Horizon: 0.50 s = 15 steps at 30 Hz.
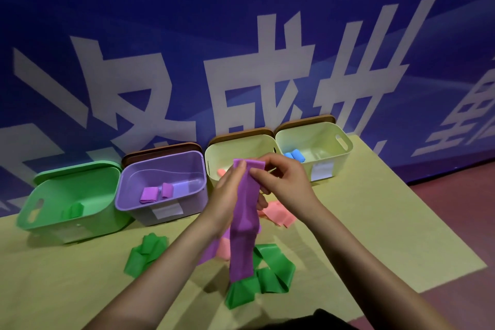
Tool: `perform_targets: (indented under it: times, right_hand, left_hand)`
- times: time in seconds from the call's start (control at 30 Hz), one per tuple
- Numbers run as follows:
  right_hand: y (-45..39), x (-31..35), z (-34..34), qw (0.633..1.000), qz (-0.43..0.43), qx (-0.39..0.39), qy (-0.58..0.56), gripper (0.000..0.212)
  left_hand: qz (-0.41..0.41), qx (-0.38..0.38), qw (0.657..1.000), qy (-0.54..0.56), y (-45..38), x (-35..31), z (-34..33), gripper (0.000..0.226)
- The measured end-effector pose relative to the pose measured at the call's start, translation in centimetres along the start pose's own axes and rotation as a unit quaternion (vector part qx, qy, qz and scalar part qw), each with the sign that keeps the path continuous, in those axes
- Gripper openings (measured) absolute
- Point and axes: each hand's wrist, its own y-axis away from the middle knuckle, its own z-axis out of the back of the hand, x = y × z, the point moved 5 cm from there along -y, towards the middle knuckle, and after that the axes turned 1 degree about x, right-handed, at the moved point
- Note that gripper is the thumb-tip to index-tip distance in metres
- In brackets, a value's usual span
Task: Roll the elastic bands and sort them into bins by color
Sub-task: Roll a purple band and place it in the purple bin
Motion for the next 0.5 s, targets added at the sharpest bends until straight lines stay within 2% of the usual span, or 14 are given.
perform_targets:
  times: [0.1,0.27,0.5]
  right_hand:
    - [0.3,-0.2,0.1,0.999,-0.012,-0.01,-0.041,0.014]
    - [0.1,-0.2,0.7,0.998,-0.013,-0.057,-0.017,0.012]
    - [-0.7,0.2,1.5,0.997,0.024,-0.073,0.018,0.018]
  left_hand:
    - [-0.001,0.021,1.0,-0.002,0.5,-0.1,-0.2,0.038]
    - [-0.003,0.024,0.999,-0.027,0.8,0.2,0.1,0.023]
    - [0.011,0.001,0.998,-0.061,0.7,0.8,0.3,0.022]
